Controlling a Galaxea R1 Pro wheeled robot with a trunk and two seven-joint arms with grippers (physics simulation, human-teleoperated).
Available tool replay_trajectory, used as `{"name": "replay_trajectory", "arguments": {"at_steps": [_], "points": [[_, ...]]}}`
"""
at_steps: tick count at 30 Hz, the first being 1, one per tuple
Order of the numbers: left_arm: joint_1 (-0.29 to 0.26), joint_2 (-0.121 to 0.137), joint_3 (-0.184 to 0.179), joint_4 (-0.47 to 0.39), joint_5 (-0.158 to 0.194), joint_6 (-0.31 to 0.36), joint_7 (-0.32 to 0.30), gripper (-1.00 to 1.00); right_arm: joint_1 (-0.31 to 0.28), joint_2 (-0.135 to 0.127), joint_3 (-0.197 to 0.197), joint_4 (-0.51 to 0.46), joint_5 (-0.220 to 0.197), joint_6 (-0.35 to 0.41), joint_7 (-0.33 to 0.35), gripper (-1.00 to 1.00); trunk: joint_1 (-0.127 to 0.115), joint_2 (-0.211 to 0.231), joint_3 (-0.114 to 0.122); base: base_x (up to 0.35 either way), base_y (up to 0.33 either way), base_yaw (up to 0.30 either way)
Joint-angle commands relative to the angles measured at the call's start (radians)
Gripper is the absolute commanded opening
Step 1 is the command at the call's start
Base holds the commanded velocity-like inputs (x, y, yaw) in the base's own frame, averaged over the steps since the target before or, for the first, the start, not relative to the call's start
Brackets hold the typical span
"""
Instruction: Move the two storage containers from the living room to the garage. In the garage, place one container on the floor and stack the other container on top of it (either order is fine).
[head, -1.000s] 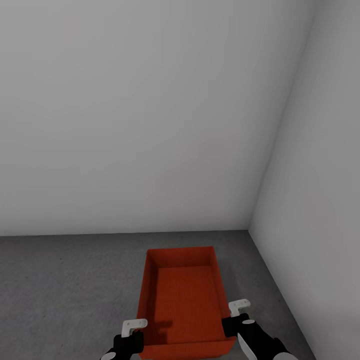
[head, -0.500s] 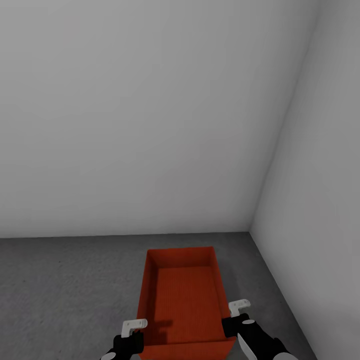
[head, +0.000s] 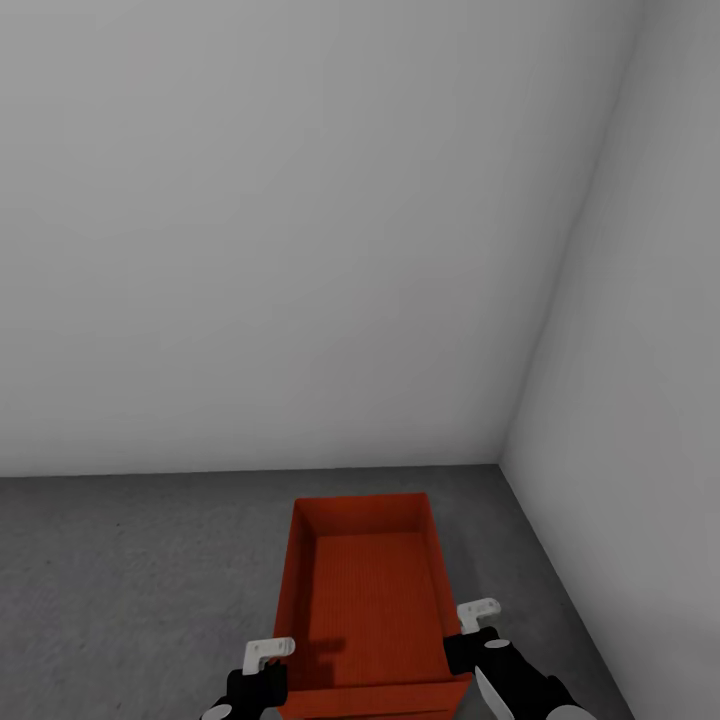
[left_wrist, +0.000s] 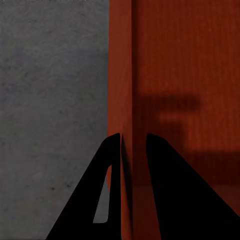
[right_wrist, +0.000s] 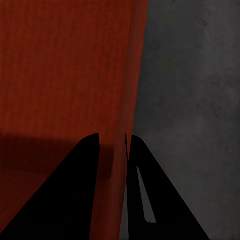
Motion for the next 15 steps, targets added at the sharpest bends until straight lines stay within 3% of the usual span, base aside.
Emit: {"name": "replay_trajectory", "arguments": {"at_steps": [1, 15], "points": [[-0.001, 0.012, 0.003, 0.005, -0.013, -0.004, 0.003, -1.00, 0.000, -0.019, 0.041, -0.004, 0.013, -0.048, 0.054, -1.00, 0.000, -0.001, -0.001, 0.000, 0.000, 0.000], [-0.002, 0.013, 0.003, 0.004, -0.011, -0.004, 0.003, -1.00, 0.000, -0.019, 0.041, -0.004, 0.013, -0.049, 0.054, -1.00, 0.000, -0.001, -0.001, 0.000, 0.000, 0.000]]}}
